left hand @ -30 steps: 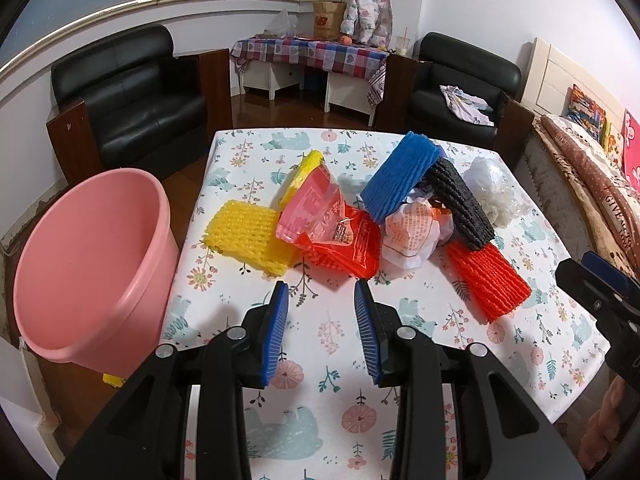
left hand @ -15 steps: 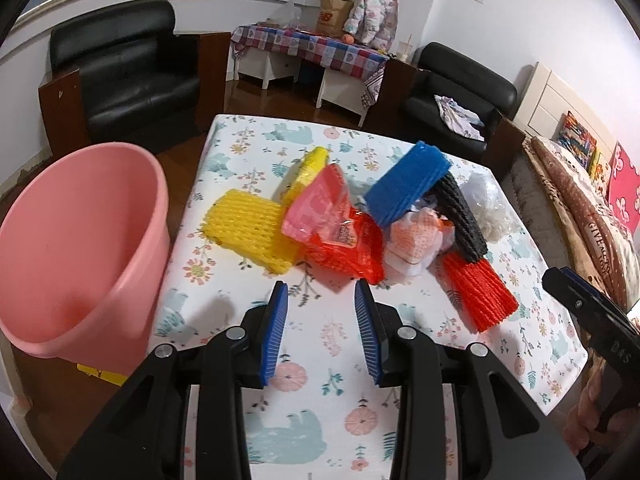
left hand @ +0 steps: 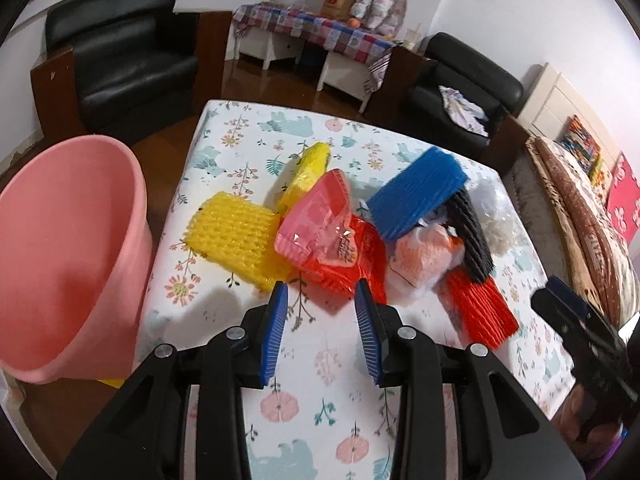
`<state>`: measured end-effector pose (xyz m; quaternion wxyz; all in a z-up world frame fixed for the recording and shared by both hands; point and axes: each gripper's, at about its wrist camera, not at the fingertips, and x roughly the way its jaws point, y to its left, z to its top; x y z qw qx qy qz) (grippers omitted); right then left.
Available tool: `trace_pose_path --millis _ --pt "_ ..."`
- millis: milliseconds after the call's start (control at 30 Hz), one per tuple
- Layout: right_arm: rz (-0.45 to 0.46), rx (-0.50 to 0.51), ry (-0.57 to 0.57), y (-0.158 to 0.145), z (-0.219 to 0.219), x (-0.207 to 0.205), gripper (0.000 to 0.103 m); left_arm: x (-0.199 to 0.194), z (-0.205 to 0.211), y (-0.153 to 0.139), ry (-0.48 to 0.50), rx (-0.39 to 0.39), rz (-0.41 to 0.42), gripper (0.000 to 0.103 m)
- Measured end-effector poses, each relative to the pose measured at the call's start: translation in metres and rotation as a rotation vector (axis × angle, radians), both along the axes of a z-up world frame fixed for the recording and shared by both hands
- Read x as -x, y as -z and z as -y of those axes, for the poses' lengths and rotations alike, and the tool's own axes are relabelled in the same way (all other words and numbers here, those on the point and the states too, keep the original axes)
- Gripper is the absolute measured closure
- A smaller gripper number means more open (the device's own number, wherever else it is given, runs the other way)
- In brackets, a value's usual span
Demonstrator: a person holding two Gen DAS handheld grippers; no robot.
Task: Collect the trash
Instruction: 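Grasp the red snack bag with the left tool while the right tool grasps the blue foam net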
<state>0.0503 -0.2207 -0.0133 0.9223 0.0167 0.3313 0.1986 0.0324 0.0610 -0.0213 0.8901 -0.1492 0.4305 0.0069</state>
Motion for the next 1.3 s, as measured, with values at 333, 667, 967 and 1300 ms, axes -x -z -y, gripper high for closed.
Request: trace_pose_path --millis 333,667,967,1300 --pt "0.003 -0.012 -0.021 -0.005 -0.009 -0.014 0.037 -0.024 -0.008 0.008 -0.041 0.026 -0.047 0.069" --pt "0.014 -0.032 -0.085 -0.020 -0.033 -0.028 0.037 -0.011 -0.007 -0.004 -0.004 0.015 0.042 0.095" --pt "0.032 -0.057 -0.148 -0.033 -0.063 -0.051 0.042 0.009 -0.005 -0.032 0.048 -0.038 0.149 0.095" --pt "-0.075 -0.096 -0.146 -0.027 -0.071 -0.103 0.049 0.009 -0.004 -0.024 0.058 -0.052 0.127 0.095"
